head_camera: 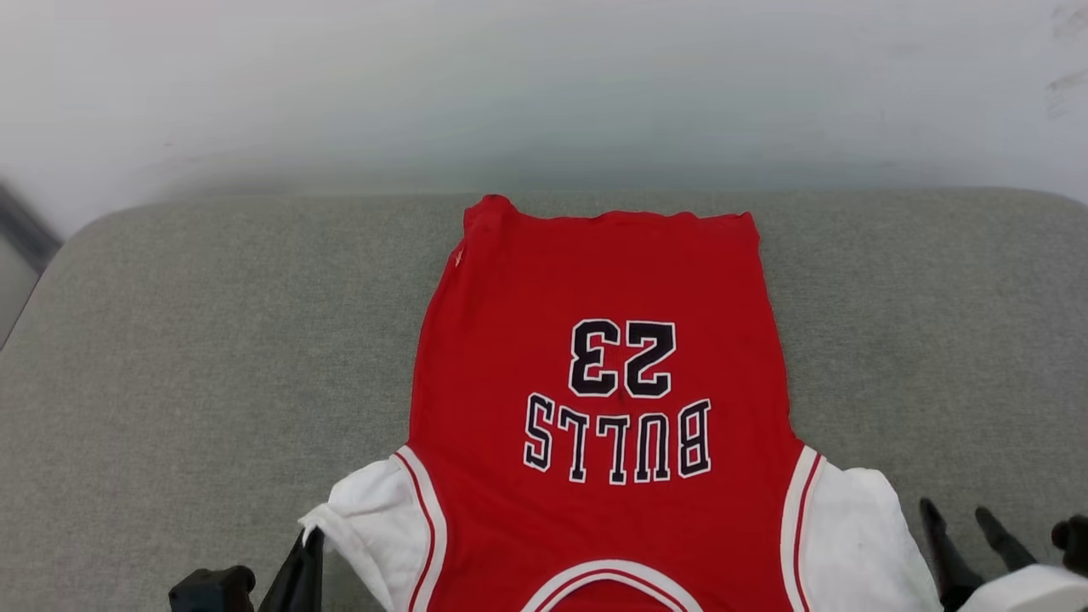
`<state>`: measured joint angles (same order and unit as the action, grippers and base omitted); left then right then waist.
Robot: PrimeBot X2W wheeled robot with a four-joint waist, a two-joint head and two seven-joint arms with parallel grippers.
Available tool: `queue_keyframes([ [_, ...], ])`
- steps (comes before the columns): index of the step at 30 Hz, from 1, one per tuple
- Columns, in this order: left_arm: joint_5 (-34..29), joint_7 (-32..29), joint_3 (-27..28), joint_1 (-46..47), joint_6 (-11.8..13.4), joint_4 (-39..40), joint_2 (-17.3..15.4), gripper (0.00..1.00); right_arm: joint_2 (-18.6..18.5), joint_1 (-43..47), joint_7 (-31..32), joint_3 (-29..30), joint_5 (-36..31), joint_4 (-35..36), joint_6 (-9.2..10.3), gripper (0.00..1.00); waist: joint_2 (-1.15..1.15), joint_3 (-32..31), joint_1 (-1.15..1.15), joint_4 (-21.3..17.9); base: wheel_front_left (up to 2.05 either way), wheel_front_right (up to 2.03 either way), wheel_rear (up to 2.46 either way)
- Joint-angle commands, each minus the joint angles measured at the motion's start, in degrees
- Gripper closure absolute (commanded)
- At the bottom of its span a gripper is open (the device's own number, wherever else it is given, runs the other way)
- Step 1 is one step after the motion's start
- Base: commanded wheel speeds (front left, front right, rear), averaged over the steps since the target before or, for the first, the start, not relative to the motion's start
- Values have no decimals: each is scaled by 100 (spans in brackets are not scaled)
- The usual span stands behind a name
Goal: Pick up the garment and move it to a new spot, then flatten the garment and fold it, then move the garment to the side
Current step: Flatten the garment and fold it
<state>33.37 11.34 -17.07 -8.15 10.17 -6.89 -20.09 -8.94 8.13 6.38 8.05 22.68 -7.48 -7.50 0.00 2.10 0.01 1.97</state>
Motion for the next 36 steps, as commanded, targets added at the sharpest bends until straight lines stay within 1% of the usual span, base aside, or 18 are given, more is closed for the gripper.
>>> queue_keyframes([
  [1,-53,45,-6,126,32,76,8,100,-46,-237,7,23,-26,60,2,0,0,140,-1,88,0,0,0],
  [6,-207,104,-80,417,103,447,87,100,-322,-1177,124,142,36,-115,2,0,0,634,-1,301,0,0,0],
  [13,-465,207,-235,929,79,880,225,100,-881,-3029,571,25,184,-895,2,0,0,1468,-1,687,0,0,0],
  [18,-602,276,-400,1252,-22,1093,378,100,-1287,-4294,1206,-207,208,-1552,2,0,0,1952,-1,1003,0,0,0],
  [22,-705,320,-489,1468,-115,1215,495,100,-1557,-5212,1901,-455,129,-2009,2,0,0,2310,-1,1229,0,0,0],
  [25,-766,353,-562,1602,-190,1304,581,100,-1689,-5790,2513,-676,59,-2301,2,0,0,2565,-1,1380,0,0,0],
  [28,-805,358,-606,1712,-258,1344,662,100,-1764,-6263,2980,-847,15,-2561,2,0,0,2783,-1,1500,0,0,0],
  [32,-830,376,-635,1830,-349,1335,747,100,-1796,-6703,3377,-1038,-63,-2845,2,0,0,3043,-1,1610,0,0,0],
  [36,-861,385,-607,1885,-401,1296,803,100,-1709,-6826,3705,-1144,-5,-3263,2,0,0,3195,-1,1629,0,0,0],
])
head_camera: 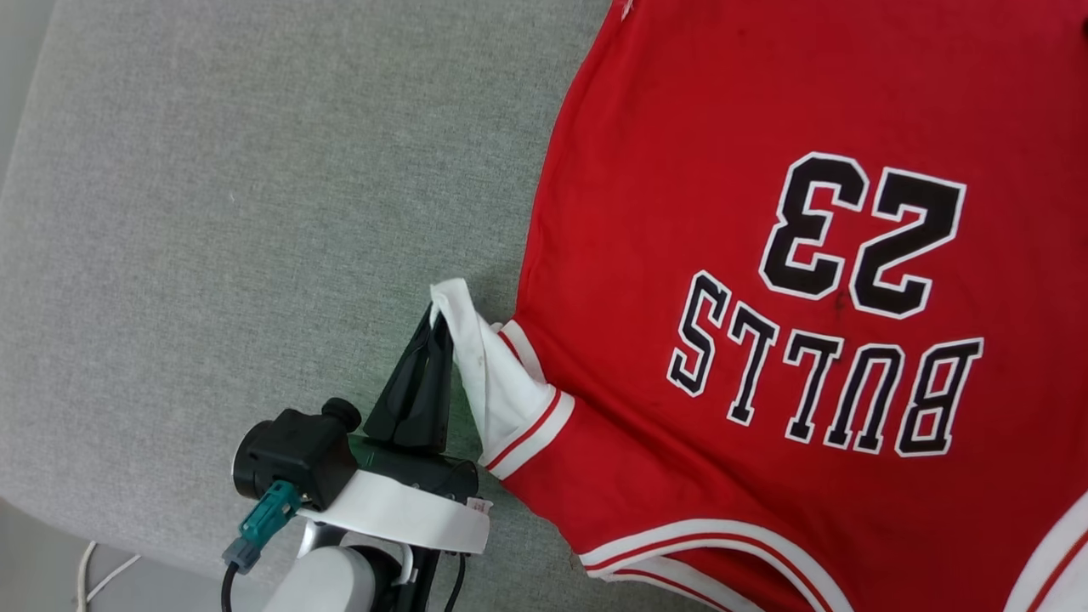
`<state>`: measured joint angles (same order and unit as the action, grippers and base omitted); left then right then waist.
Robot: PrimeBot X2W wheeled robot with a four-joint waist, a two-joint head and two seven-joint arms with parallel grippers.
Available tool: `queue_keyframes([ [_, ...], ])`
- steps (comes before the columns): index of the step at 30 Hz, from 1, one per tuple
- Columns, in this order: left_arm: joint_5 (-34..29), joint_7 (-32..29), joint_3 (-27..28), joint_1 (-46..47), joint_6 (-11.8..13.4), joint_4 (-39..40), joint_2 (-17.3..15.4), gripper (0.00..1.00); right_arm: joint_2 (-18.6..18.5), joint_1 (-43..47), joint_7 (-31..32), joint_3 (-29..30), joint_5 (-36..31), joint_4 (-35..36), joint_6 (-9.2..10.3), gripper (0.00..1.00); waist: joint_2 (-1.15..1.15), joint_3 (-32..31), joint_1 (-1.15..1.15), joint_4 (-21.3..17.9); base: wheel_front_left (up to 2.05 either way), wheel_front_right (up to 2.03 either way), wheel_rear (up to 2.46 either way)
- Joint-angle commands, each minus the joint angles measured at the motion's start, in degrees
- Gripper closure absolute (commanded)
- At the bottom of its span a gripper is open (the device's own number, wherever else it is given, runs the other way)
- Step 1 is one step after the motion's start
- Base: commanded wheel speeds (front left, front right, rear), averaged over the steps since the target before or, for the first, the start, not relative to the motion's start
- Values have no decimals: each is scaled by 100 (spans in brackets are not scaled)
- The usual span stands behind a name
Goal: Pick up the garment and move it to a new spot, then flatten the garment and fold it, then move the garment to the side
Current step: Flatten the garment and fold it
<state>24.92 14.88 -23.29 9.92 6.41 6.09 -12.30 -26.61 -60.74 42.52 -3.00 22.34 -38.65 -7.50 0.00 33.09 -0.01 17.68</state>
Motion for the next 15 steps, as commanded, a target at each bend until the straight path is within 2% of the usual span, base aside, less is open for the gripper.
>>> queue_keyframes([
  [1,-29,33,26,90,-33,-9,34,100,80,95,226,-74,26,-273,2,0,0,115,1,56,0,0,0],
  [5,-54,40,68,94,-72,-54,70,100,163,288,943,-36,-20,-855,5,0,0,111,1,28,0,0,0],
  [6,-58,40,70,98,-92,-66,81,100,190,292,1032,-13,-44,-916,5,65,0,100,1,20,0,0,0],
  [7,-64,41,81,99,-101,-82,90,100,219,274,1076,0,-58,-933,5,100,0,84,1,8,0,0,0],
  [15,-33,38,173,-50,-172,-338,62,100,24,60,609,-24,-244,-602,4,100,0,-408,1,-144,0,0,0],
])
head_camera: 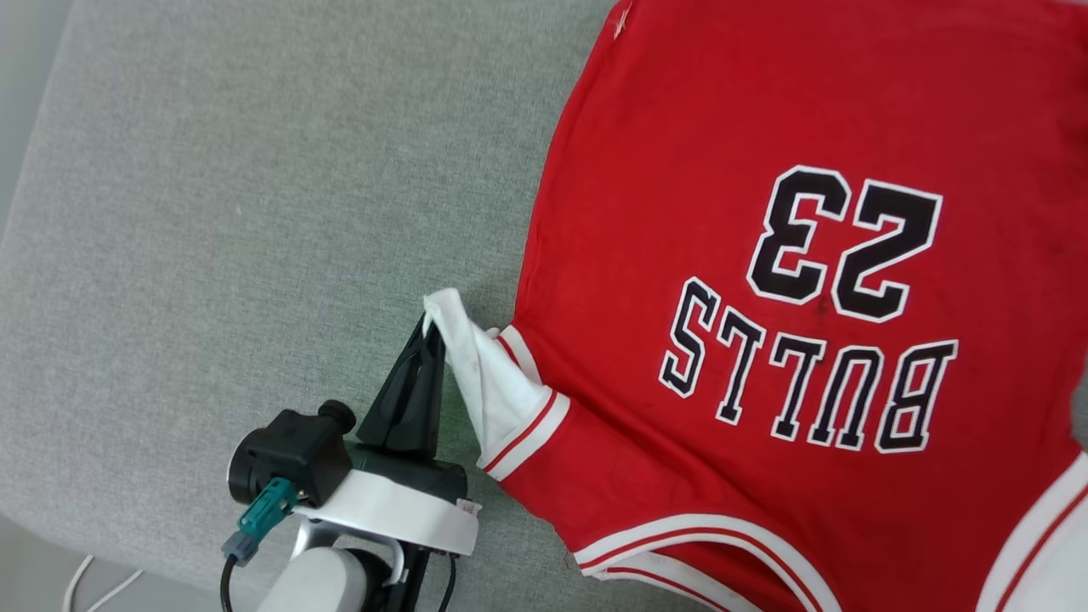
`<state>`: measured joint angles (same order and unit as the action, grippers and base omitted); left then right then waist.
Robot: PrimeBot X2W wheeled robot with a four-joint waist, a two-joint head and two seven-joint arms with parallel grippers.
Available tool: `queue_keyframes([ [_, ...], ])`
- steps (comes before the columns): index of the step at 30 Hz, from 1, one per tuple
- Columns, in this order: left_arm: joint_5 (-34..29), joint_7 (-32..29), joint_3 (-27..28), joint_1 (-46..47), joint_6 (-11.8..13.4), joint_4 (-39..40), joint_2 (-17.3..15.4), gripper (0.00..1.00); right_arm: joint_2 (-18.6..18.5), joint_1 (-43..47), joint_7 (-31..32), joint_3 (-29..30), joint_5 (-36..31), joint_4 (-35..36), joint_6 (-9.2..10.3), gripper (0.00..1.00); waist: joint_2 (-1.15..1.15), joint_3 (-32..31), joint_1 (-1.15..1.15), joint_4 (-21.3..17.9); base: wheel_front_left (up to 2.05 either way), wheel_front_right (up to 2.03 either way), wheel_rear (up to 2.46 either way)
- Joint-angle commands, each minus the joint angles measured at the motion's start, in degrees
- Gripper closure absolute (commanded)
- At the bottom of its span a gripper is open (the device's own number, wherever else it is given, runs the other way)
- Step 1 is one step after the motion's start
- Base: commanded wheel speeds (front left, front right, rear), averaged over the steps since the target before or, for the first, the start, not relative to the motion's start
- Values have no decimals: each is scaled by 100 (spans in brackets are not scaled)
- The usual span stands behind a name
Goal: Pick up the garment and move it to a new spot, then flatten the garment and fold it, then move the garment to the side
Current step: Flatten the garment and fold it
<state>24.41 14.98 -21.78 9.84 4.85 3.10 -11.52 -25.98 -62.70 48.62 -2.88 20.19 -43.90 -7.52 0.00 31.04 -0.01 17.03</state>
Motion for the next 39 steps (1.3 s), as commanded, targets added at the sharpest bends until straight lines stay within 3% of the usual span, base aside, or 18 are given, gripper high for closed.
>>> queue_keyframes([
  [1,39,27,59,-89,-12,-73,-40,100,-90,251,-38,-78,-55,-5,6,100,0,-312,1,-111,0,0,0],
  [14,191,-170,302,-735,184,-441,-399,100,-600,1645,-167,-449,371,1224,6,100,0,-1667,1,-868,0,0,0],
  [22,331,-423,515,-1270,379,-420,-693,100,-622,3599,-99,198,606,2501,5,100,0,-2348,1,-1494,0,0,0],
  [28,447,-593,608,-1625,462,-351,-841,100,-154,5295,27,989,539,3603,5,100,0,-2641,1,-1895,0,0,0],
  [33,514,-711,658,-1800,480,-326,-942,100,554,6592,157,1520,407,4301,5,100,0,-2735,1,-2118,0,0,0],
  [39,566,-832,661,-1783,505,-234,-1010,100,1288,7517,259,1439,345,4518,4,100,0,-2693,1,-2265,0,0,0],
])
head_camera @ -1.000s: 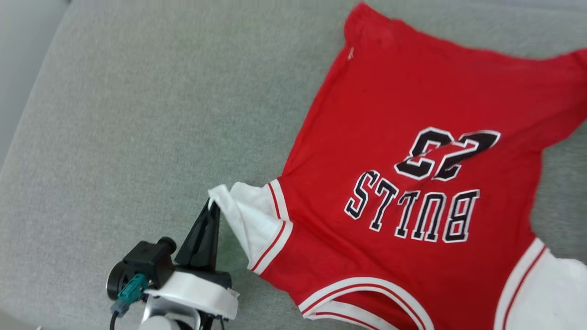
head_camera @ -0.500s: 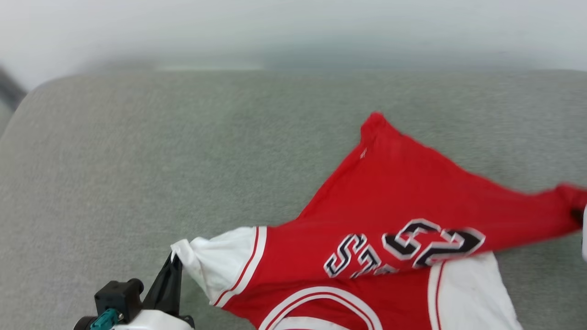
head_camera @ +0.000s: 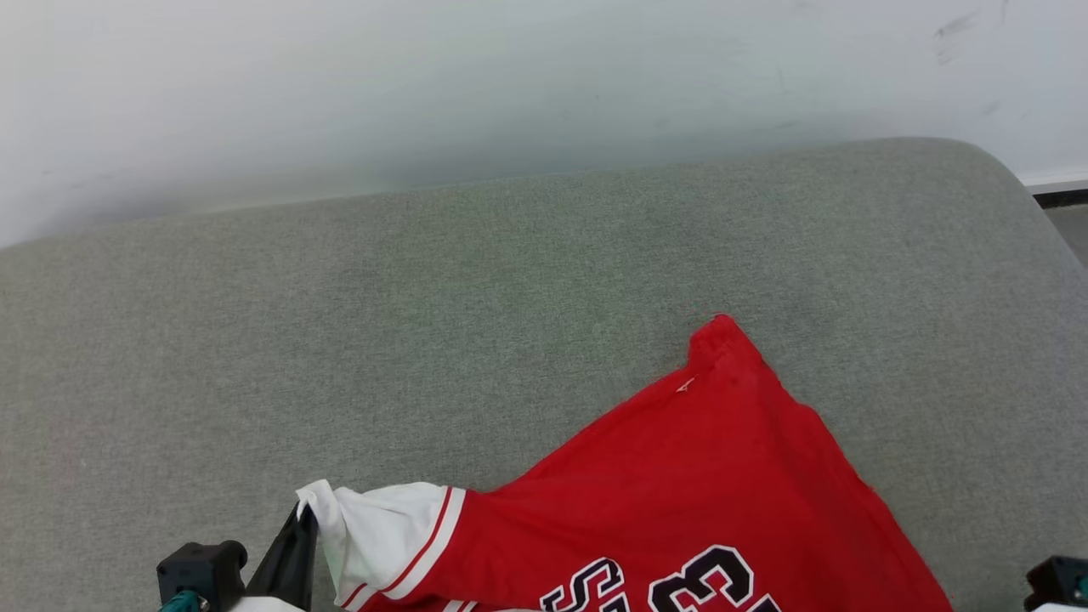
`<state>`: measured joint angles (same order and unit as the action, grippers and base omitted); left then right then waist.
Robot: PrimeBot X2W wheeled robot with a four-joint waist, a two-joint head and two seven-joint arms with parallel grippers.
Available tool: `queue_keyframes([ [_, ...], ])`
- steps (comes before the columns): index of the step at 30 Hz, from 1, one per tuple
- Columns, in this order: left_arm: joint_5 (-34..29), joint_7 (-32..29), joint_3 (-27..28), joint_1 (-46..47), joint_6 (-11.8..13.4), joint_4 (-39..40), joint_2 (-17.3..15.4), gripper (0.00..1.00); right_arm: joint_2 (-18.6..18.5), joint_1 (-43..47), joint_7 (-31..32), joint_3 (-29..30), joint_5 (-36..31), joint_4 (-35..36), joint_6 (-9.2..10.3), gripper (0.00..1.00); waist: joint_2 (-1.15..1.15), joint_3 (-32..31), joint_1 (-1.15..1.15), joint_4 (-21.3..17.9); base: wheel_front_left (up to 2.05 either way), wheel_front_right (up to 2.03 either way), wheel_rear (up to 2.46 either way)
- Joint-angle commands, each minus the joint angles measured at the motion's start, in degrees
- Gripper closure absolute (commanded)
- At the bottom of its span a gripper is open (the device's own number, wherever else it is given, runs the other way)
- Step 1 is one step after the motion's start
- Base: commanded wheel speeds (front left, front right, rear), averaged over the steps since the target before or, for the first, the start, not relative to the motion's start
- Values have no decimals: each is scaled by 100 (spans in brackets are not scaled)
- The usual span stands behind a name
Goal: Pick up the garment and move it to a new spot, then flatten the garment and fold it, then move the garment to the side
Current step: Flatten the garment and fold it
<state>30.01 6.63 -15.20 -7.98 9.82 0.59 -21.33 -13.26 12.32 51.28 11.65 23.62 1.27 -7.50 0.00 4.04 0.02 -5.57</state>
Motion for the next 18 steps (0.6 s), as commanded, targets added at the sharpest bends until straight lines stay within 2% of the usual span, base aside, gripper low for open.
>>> queue_keyframes([
  [1,8,-24,5,13,12,26,-47,100,106,70,-42,-41,6,-18,2,73,0,14,-2,-18,0,0,0],
  [2,8,-41,0,31,17,32,-54,100,198,111,-98,-35,31,-40,2,10,0,17,-2,-21,0,0,0],
  [3,7,-60,-7,52,20,42,-62,100,249,130,-191,-37,20,-50,2,0,0,20,-2,-22,0,0,0],
  [5,-9,-86,-23,100,14,68,-78,100,378,111,-477,2,30,-45,2,0,0,35,-2,-8,0,0,0],
  [8,-58,-99,-43,168,26,122,-94,100,472,-132,-1299,78,-40,39,2,0,0,70,-2,34,0,0,0],
  [10,-71,-96,-67,221,34,178,-86,100,547,-308,-1961,146,-77,30,3,0,0,102,-2,70,0,0,0],
  [11,-106,-93,-94,287,39,234,-73,100,546,-508,-2620,125,-97,-36,2,0,0,140,-2,119,0,0,0],
  [13,-127,-87,-139,381,18,289,-48,100,509,-762,-3245,100,-159,-140,2,0,0,209,-2,185,0,0,0],
  [18,-201,-41,-224,576,-8,366,11,100,376,-1495,-3950,-187,-196,-743,3,0,0,366,-2,307,0,0,0],
])
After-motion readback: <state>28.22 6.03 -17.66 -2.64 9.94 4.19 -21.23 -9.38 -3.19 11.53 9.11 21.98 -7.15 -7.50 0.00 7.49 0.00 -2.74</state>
